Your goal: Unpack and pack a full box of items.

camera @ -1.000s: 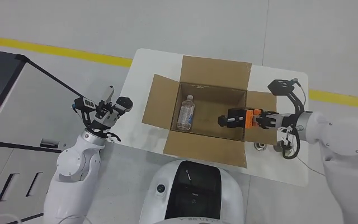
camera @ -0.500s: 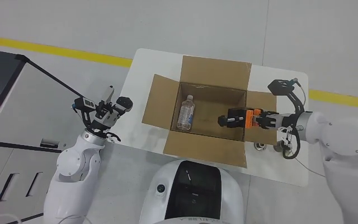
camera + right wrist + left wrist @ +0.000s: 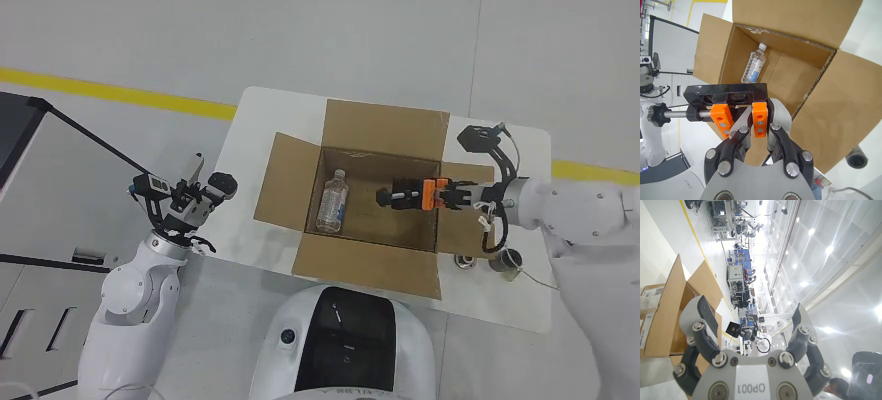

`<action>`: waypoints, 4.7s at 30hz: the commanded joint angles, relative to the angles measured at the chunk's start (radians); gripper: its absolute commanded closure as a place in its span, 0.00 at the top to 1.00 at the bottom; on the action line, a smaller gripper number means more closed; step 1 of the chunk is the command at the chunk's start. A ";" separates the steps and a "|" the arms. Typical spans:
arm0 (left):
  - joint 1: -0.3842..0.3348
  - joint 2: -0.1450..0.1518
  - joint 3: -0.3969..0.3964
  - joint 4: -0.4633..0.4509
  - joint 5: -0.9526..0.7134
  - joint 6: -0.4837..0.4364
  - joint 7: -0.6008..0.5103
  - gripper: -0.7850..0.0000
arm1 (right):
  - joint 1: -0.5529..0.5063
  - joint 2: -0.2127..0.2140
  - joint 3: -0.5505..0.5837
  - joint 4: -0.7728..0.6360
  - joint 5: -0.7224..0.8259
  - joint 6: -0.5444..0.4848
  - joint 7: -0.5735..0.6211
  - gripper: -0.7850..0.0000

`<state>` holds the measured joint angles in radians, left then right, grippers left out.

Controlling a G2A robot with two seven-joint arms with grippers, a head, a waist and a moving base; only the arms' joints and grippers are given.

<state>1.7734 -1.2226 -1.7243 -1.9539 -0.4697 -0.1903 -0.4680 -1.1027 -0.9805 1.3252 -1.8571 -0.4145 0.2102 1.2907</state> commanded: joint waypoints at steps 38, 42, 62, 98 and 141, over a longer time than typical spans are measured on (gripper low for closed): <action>0.000 0.000 0.000 0.000 0.000 0.000 0.000 1.00 | 0.365 -0.156 -0.678 0.486 -0.396 0.166 0.154 0.34; 0.000 0.000 0.000 0.000 0.000 0.000 0.000 1.00 | 0.382 -0.169 -0.693 0.502 -0.403 0.156 0.164 0.39; 0.000 0.000 0.000 0.000 0.000 0.000 0.000 1.00 | 0.023 -0.016 0.083 -0.258 -0.402 0.151 0.169 0.46; 0.000 0.000 0.000 0.000 0.000 0.000 0.000 1.00 | -0.968 -0.102 0.545 -0.475 -0.582 0.368 -0.382 0.45; 0.000 0.000 0.000 0.000 0.000 0.000 0.000 1.00 | -1.247 -0.240 0.322 -0.021 -0.609 -0.218 -1.651 1.00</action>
<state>1.7734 -1.2226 -1.7243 -1.9539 -0.4697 -0.1903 -0.4680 -2.3500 -1.2193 1.6507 -1.8714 -1.0281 -0.0114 -0.3547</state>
